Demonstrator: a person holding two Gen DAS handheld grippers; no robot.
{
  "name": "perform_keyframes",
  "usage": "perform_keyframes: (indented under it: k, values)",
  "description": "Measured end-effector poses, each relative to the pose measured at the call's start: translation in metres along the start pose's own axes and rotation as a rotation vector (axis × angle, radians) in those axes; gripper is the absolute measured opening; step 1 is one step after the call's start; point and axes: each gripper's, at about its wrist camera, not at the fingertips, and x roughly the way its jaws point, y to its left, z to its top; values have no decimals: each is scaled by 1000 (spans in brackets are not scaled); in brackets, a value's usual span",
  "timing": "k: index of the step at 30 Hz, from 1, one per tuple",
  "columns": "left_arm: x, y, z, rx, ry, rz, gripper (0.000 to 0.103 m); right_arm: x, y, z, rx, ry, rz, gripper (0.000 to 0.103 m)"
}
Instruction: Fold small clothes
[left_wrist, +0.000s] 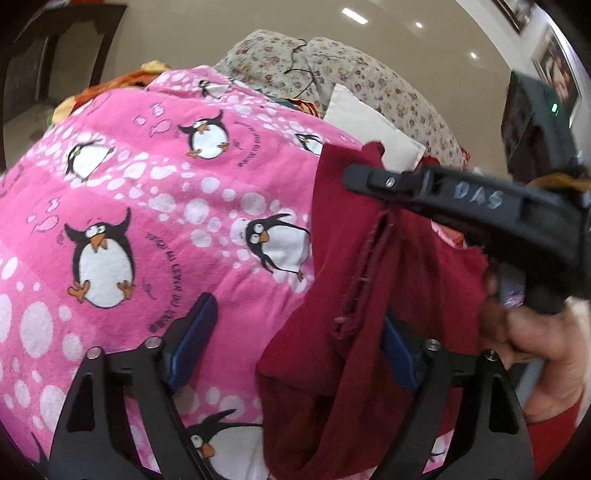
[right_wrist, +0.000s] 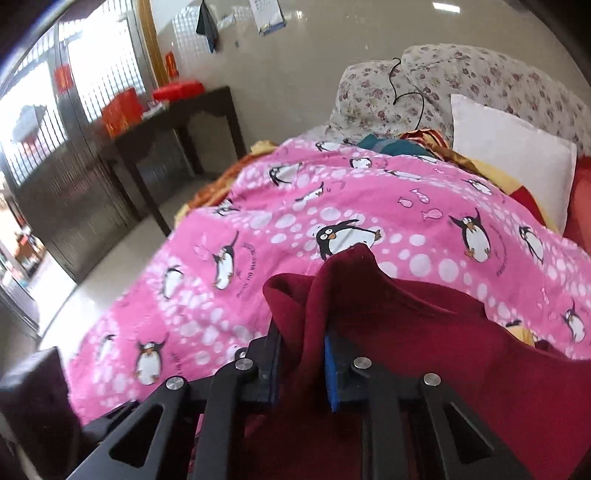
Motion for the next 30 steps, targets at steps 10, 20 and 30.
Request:
perform_keyframes:
  k: [10,20,30]
  values:
    - [5,-6,-4,43,76,-113,61,21,21,-6,-40,52,-69,49]
    - [-15,-17,-12,129,40,-187,41,7,24,-9,-23,66,-60,51]
    - [-15,-23,-11,154,32,-231,41,5,37,-14,-105,84,-128,53]
